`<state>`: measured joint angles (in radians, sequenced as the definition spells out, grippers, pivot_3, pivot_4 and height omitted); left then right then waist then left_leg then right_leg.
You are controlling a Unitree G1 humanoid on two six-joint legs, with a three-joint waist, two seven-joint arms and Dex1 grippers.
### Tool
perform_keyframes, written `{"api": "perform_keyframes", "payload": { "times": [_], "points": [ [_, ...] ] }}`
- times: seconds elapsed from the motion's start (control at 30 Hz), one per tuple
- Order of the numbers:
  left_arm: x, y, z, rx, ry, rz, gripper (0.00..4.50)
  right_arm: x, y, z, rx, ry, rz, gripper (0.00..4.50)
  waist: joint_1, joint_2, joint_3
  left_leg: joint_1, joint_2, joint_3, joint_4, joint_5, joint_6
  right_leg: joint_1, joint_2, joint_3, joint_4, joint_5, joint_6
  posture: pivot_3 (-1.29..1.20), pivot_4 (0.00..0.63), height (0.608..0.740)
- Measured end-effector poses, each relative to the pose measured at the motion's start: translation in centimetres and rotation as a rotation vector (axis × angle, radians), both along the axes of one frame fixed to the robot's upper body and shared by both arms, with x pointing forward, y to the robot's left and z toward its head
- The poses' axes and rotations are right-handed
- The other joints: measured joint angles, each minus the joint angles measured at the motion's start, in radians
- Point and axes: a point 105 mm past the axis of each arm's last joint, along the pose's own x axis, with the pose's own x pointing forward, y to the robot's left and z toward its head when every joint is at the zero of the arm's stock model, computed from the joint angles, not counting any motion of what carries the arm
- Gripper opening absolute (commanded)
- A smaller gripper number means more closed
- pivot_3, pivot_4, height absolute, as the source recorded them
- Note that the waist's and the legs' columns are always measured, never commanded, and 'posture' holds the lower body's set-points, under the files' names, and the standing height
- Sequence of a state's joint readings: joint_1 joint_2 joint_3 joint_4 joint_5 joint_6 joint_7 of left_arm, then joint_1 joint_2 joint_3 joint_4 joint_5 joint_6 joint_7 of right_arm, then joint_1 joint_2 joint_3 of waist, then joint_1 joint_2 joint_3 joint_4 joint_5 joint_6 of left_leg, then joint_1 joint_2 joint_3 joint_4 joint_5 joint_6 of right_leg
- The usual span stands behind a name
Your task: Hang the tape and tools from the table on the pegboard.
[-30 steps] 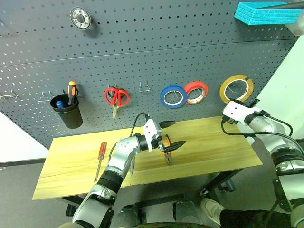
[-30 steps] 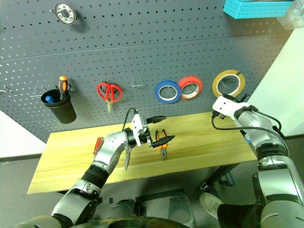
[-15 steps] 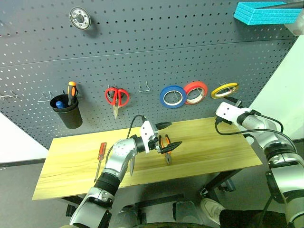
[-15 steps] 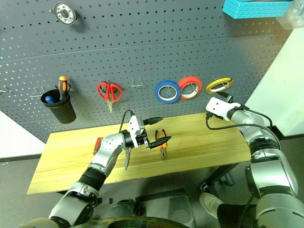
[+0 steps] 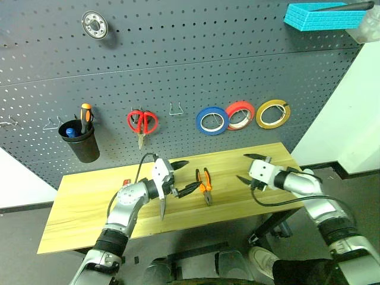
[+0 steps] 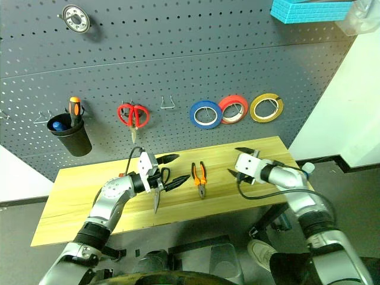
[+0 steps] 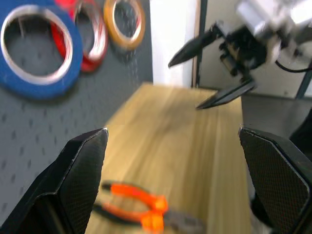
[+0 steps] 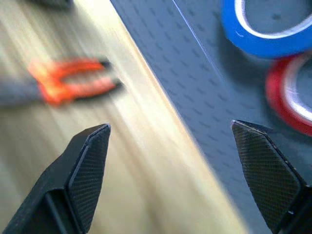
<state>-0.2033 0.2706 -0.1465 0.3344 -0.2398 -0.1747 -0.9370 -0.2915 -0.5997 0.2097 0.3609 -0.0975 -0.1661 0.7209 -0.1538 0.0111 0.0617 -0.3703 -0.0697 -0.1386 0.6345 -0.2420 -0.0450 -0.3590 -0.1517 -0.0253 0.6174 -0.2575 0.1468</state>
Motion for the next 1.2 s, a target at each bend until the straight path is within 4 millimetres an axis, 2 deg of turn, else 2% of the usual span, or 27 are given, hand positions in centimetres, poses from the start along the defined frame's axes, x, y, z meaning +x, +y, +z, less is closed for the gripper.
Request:
{"api": "perform_keyframes", "payload": {
  "times": [0.13, 0.27, 0.43, 0.63, 0.87, 1.2],
  "points": [
    [0.2, 2.6, -0.6, 0.059, 0.016, 0.059, 4.50, -0.5, 1.3, -1.8, 0.042, 0.203, -0.077, 4.49, 0.001, 0.000, -0.001, 0.000, -0.001, -0.003, 0.000, 0.000, 0.000, -0.002, 0.001, 0.000, 0.001, 0.000, -0.001, -0.23, 0.000, 0.739],
    [0.2, 4.8, -1.1, 0.087, 0.032, 0.130, 4.50, -0.6, 3.8, -3.9, 0.108, 0.381, -0.196, 4.49, -0.001, 0.000, -0.001, -0.003, -0.001, -0.003, -0.002, 0.000, 0.000, -0.011, 0.001, 0.005, 0.006, 0.003, -0.004, -0.23, 0.000, 0.739],
    [-1.2, 7.5, -2.4, 0.149, 0.092, 0.145, 4.50, 0.9, 7.1, -3.3, 0.161, 0.510, -0.327, 4.49, -0.004, 0.000, -0.001, -0.002, -0.002, 0.000, -0.003, 0.000, -0.001, -0.016, 0.001, 0.012, 0.012, 0.002, -0.003, -0.22, 0.000, 0.739],
    [-1.5, 10.8, -2.7, 0.212, 0.127, 0.208, 4.50, 0.6, 11.5, -4.2, 0.171, 0.665, -0.406, 4.49, -0.004, 0.000, -0.002, -0.001, -0.003, -0.002, -0.003, 0.000, -0.001, -0.018, 0.003, 0.015, 0.014, 0.002, -0.003, -0.22, 0.000, 0.739],
    [-2.3, 13.3, -3.3, 0.270, 0.185, 0.201, 4.50, 1.9, 12.5, -5.2, 0.117, 0.662, -0.511, 4.49, -0.025, -0.001, -0.002, -0.002, -0.004, -0.002, -0.005, 0.001, -0.001, -0.025, 0.003, 0.018, 0.015, 0.003, -0.004, -0.21, 0.000, 0.739],
    [-3.3, 14.0, -3.5, 0.290, 0.266, 0.120, 4.50, 2.6, 14.5, -6.5, 0.133, 0.699, -0.577, 4.49, -0.087, -0.001, -0.003, -0.001, -0.004, -0.002, -0.005, 0.001, -0.001, -0.024, 0.005, 0.020, 0.017, 0.003, -0.004, -0.20, 0.000, 0.739]
  ]
}}
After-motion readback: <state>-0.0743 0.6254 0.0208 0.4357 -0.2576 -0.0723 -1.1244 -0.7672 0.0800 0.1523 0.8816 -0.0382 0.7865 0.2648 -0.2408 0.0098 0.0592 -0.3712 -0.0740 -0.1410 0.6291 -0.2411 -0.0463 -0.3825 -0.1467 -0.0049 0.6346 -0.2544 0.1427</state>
